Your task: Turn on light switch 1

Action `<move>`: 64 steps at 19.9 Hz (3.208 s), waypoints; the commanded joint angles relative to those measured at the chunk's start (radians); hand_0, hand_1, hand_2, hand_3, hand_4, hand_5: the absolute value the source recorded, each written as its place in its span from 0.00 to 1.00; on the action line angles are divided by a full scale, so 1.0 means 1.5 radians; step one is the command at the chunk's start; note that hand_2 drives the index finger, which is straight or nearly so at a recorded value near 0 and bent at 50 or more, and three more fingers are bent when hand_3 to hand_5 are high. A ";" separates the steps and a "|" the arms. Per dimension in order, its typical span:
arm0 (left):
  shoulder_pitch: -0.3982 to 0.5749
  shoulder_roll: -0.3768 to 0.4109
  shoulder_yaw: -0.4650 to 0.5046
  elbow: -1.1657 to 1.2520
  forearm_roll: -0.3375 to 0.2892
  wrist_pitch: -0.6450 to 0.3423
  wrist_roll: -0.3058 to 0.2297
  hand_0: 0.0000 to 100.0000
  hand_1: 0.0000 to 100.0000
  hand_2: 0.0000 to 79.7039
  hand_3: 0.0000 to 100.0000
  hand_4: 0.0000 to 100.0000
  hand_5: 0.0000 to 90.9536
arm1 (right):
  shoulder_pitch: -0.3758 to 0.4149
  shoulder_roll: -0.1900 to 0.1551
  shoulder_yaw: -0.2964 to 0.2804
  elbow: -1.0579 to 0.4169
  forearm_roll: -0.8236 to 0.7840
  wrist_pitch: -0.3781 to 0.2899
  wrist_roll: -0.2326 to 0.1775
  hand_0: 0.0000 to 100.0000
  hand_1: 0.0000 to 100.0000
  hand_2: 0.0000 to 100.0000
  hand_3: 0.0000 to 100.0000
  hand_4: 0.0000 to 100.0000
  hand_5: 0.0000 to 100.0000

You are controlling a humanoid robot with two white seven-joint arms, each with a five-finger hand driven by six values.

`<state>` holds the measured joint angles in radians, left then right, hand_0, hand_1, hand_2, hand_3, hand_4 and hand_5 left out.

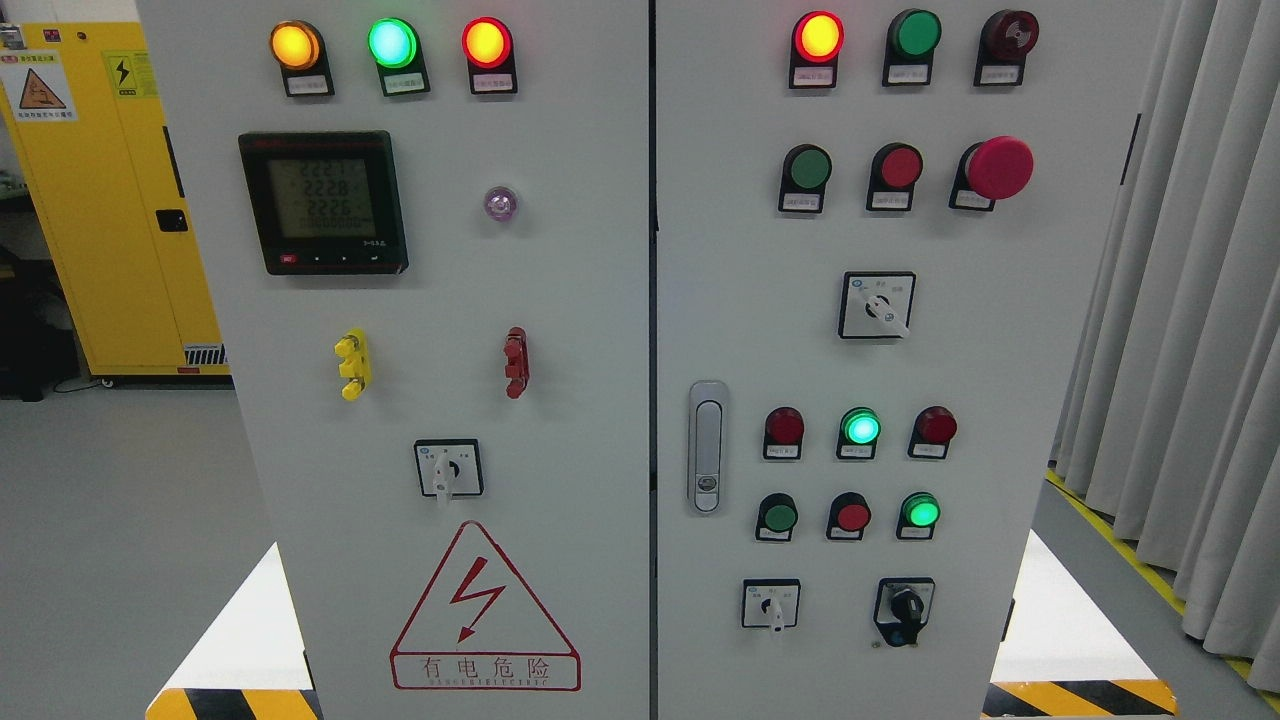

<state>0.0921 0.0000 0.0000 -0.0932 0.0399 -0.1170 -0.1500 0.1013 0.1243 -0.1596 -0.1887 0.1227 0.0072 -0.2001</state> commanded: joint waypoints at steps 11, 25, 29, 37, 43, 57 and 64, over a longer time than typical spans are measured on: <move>0.012 -0.006 -0.003 -0.079 0.003 -0.039 0.019 0.30 0.17 0.00 0.00 0.00 0.00 | 0.000 0.000 0.000 0.000 0.000 0.000 -0.001 0.00 0.50 0.04 0.00 0.00 0.00; 0.134 0.001 0.021 -0.674 -0.004 -0.135 0.193 0.31 0.41 0.47 0.59 0.67 0.53 | 0.000 0.000 0.000 0.000 0.000 0.000 0.000 0.00 0.50 0.04 0.00 0.00 0.00; 0.169 0.003 0.024 -0.847 -0.004 -0.113 0.176 0.30 0.42 0.51 0.61 0.69 0.54 | 0.000 0.000 0.000 0.000 0.000 0.000 0.000 0.00 0.50 0.04 0.00 0.00 0.00; 0.189 0.017 0.031 -1.074 -0.003 -0.094 0.177 0.27 0.50 0.57 0.68 0.78 0.70 | 0.000 0.000 0.000 0.000 0.000 0.000 -0.001 0.00 0.50 0.04 0.00 0.00 0.00; 0.164 0.009 0.029 -1.167 -0.004 -0.063 0.177 0.23 0.52 0.60 0.73 0.82 0.78 | 0.000 0.000 0.000 0.000 0.000 0.000 -0.001 0.00 0.50 0.04 0.00 0.00 0.00; 0.038 -0.003 0.025 -1.270 -0.005 0.054 0.179 0.21 0.54 0.63 0.76 0.84 0.81 | 0.000 0.000 0.000 0.000 0.000 0.000 0.000 0.00 0.50 0.04 0.00 0.00 0.00; -0.042 -0.024 0.023 -1.278 -0.028 0.133 0.187 0.18 0.56 0.64 0.81 0.86 0.83 | 0.000 0.000 0.000 0.000 0.000 0.000 0.000 0.00 0.50 0.04 0.00 0.00 0.00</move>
<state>0.1138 -0.0074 0.0227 -1.9046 0.0002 0.0460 0.1261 0.1012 0.1242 -0.1595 -0.1887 0.1227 0.0074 -0.2002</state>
